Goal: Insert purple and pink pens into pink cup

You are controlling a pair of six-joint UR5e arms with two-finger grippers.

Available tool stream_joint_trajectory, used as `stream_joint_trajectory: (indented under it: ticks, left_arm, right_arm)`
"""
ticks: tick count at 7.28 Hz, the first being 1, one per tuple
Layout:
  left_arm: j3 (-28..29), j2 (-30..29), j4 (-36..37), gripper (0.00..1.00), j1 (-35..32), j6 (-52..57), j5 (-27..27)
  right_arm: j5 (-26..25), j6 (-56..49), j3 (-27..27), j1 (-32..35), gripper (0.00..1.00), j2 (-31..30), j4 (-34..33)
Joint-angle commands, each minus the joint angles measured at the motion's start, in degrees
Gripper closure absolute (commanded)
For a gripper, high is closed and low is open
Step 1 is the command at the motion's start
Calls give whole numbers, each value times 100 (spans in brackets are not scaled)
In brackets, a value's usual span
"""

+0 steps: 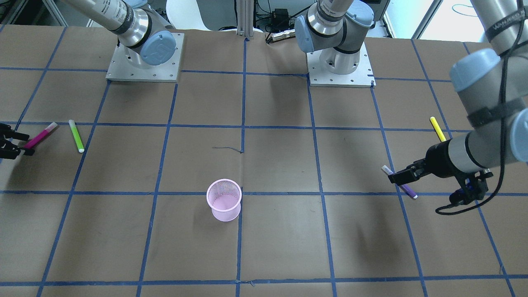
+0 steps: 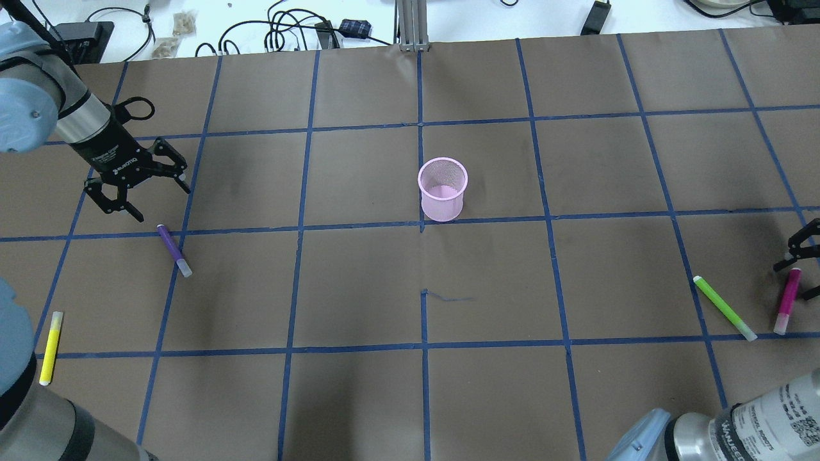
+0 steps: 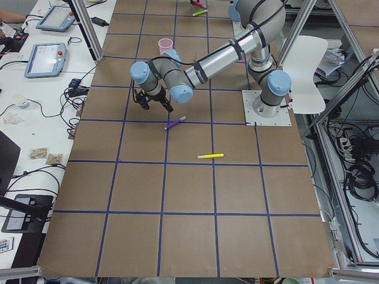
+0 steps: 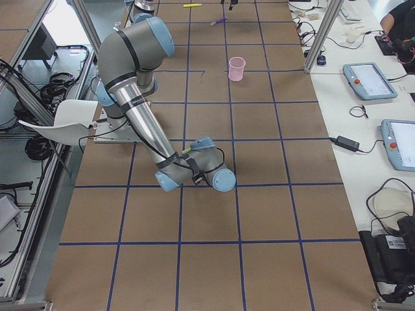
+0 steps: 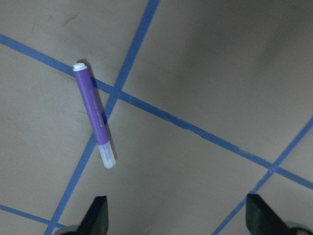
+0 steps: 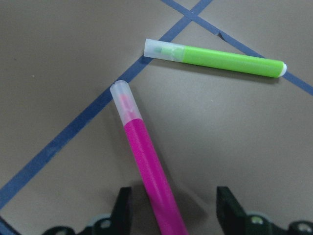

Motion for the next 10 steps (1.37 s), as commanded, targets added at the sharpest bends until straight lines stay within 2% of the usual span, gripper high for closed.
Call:
stream_joint_trajectory:
  ticks: [1,2,3,4,6,8,9,10]
  left_arm:
    - [-175,-503,272,0,428,-408,-14]
    - [-159,-662,481,0,535,-505,-14]
    - [-168,-707,561,0,536,-758,-66]
    - [-150,-708,614,3,536,-813,-380]
    - [-177,-795,633,19,536,-796,-383]
    - [-150,-866,641,26,536,-681,-366]
    - [-141,-857,650,41,536,-664,-331]
    - [-133,-840,641,48,536,-672,-322]
  right_arm:
    - [-20,-35,0,0,77,-2,-38]
    - [-29,-35,0,0,85,-2,-47]
    - [-29,-18,0,0,87,-2,-47]
    - [-37,-9,0,0,88,-10,-38]
    - [-203,-9,-44,0,89,-72,6]
    - [-205,157,-280,-9,92,-325,76]
    - [-152,741,-351,-9,93,-666,198]
    - [-65,1295,-343,35,93,-1096,417]
